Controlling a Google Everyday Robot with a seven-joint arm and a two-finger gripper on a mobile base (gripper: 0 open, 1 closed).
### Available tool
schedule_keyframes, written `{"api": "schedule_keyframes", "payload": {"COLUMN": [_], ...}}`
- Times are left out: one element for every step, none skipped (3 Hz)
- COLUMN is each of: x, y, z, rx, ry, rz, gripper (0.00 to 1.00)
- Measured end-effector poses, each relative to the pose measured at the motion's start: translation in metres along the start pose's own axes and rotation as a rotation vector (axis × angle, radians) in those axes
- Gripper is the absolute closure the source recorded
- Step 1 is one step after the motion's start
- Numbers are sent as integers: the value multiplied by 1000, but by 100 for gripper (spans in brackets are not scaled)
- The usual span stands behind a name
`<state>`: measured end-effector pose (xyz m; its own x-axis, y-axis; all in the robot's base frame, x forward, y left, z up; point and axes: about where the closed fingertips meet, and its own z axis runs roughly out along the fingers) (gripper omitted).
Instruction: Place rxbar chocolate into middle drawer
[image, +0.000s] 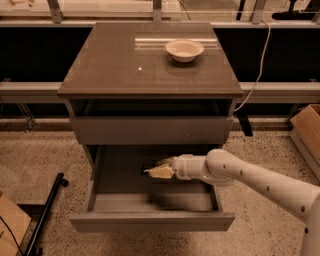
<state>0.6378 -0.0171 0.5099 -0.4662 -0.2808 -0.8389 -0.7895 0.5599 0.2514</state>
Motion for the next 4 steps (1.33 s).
{"api": "schedule_keyframes", "payload": {"x": [37,72,80,80], "y": [6,22,30,30], "z": [4,6,7,8], "rx": [-3,-15,-5,-6], "ry": [57,110,105,106], "rz": [72,141,166,165], "gripper": [57,27,3,0]}}
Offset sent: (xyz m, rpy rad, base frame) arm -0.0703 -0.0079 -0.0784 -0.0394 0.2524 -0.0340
